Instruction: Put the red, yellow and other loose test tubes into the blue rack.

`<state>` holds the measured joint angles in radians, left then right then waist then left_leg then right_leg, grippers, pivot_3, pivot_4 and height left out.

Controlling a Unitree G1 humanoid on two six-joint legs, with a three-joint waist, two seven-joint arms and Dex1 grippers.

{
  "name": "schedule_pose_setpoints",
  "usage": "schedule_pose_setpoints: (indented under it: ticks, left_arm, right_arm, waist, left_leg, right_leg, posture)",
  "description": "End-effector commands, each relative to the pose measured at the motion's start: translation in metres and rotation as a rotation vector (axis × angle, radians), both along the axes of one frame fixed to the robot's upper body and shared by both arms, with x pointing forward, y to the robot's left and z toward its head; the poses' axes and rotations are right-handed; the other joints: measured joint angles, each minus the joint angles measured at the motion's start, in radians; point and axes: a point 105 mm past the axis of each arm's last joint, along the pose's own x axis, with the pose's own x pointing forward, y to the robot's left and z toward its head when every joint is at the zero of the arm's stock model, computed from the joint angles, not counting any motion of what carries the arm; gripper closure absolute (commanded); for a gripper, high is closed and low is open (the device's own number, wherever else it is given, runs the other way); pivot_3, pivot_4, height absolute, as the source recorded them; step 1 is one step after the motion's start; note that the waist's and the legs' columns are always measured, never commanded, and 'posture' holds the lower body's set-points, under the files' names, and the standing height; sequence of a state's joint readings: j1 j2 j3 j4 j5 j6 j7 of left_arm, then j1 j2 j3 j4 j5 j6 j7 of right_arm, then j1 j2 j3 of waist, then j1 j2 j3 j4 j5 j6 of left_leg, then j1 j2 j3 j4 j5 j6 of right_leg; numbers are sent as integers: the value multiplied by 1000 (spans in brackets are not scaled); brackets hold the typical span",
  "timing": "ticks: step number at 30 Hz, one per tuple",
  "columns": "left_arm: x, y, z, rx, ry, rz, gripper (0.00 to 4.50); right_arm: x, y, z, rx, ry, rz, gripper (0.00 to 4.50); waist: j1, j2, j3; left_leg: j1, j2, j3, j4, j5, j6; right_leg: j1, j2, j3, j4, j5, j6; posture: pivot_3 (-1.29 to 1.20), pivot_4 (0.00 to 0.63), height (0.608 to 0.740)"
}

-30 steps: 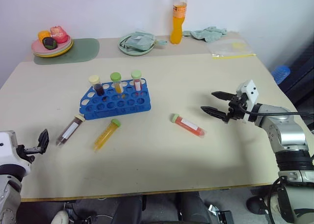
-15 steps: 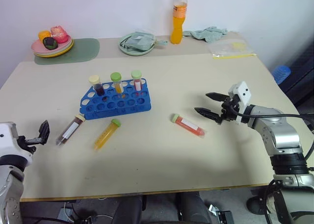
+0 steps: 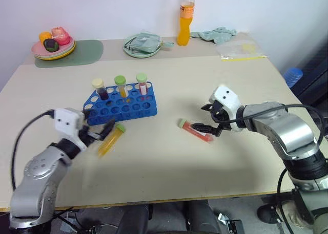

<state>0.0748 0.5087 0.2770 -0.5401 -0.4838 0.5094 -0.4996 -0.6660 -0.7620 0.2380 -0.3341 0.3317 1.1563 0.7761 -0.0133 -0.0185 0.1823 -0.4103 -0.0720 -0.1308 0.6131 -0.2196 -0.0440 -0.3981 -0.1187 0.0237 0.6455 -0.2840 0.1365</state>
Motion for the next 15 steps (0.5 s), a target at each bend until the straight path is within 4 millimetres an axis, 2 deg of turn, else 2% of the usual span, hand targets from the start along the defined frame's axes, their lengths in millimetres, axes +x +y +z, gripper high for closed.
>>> schedule_pose_setpoints:
  ticks: [1,3,6,11,15]
  left_arm:
    - [-17,-46,-5,60,10,-246,27]
    - [-28,-67,-12,78,26,-365,27]
    - [-40,-81,-19,76,46,-452,27]
    - [-59,-93,-28,76,93,-543,27]
    - [-63,-96,-28,76,92,-537,27]
  right_arm:
    - [0,12,10,-52,77,-39,0]
    - [2,15,8,-89,150,-78,0]
    - [5,20,5,-99,262,-111,0]
    - [4,26,-5,-141,363,-113,0]
    - [8,25,-14,-168,415,-143,0]
  waist:
    - [-2,0,0]
    - [-1,0,0]
    - [1,0,0]
    - [1,1,1]
    - [1,1,1]
  left_leg:
    - [0,0,0,0,0,0]
    - [0,0,0,0,0,0]
    - [0,0,0,0,0,0]
    - [-1,0,0,0,0,0]
    - [-1,0,0,0,0,0]
  right_leg:
    - [0,0,0,0,0,0]
    - [0,0,0,0,0,0]
    - [0,0,0,-1,0,0]
    - [-1,-1,0,-1,0,0]
    - [-2,-1,0,-1,0,0]
  posture:
    - [0,150,740]
    - [0,150,740]
    - [0,150,740]
    - [0,150,740]
    - [0,150,740]
